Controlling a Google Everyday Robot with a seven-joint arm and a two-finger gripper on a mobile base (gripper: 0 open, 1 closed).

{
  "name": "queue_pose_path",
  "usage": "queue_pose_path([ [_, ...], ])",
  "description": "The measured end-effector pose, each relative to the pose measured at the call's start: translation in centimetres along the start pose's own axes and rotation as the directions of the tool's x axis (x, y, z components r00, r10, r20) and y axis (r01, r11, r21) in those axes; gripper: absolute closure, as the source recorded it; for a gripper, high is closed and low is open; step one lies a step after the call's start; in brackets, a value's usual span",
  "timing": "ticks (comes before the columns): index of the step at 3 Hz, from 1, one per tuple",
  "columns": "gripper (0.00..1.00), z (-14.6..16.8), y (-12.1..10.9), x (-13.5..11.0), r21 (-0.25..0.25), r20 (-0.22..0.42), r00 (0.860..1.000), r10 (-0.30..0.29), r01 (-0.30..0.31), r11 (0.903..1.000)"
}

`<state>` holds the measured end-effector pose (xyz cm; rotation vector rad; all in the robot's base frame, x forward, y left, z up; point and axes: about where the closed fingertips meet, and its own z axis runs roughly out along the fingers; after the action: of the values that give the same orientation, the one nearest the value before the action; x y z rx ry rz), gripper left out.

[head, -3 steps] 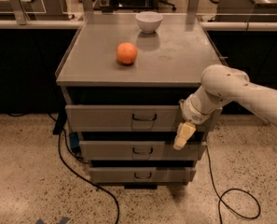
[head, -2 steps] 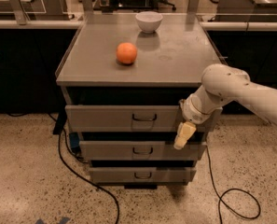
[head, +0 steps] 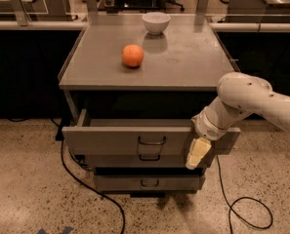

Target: Open top drawer

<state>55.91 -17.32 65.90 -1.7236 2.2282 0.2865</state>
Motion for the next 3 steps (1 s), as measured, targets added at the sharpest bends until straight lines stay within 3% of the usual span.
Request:
queue_pose_path([
  [1, 0.0, 1.4, 2.7, 0.8, -0.073, 0.007, 1.0, 0.013, -0.012, 0.9972],
  [2, 0.0, 0.8, 2.7, 0.5, -0.074, 0.007, 1.0, 0.012, -0.012, 0.9972],
  [3, 0.0, 0.3, 4.1, 0.6, -0.108, 0.015, 1.0, 0.011, -0.01, 0.9941],
])
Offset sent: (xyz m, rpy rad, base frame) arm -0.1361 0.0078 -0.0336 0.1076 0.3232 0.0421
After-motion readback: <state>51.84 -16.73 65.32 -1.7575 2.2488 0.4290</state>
